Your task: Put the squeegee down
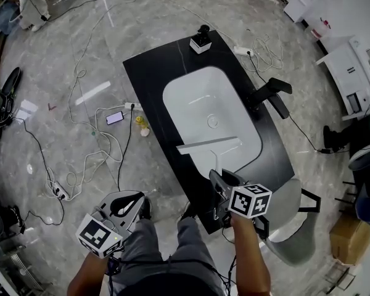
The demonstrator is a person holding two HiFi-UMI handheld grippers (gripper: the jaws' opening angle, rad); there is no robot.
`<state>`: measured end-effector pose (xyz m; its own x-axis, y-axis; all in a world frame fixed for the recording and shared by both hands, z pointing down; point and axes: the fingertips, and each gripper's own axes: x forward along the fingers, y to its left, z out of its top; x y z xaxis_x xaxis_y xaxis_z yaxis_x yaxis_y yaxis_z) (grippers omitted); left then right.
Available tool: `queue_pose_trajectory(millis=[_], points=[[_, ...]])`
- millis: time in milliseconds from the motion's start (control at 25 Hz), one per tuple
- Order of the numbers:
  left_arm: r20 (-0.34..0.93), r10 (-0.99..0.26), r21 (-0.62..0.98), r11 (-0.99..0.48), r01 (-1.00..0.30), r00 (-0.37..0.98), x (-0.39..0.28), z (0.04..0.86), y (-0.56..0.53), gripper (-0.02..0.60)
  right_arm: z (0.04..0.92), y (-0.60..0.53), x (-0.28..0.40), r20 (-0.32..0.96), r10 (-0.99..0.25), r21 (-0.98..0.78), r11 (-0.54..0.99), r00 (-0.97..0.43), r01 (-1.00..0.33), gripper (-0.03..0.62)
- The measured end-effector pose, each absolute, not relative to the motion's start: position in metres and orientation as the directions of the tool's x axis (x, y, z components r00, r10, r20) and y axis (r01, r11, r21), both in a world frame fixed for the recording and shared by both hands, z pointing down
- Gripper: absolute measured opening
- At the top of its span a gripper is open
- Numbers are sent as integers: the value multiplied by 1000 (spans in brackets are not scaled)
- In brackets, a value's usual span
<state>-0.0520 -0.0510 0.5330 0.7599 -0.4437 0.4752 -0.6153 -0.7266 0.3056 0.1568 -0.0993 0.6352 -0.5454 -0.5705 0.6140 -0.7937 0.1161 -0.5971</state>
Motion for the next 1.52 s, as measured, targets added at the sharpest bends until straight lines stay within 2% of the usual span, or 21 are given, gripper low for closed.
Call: queue_pose_trajectory(millis=[1520], points=[[496, -425, 334, -711, -619, 757, -56, 562, -35, 5, 723, -89, 176, 757, -479, -476, 62, -445, -877, 98]])
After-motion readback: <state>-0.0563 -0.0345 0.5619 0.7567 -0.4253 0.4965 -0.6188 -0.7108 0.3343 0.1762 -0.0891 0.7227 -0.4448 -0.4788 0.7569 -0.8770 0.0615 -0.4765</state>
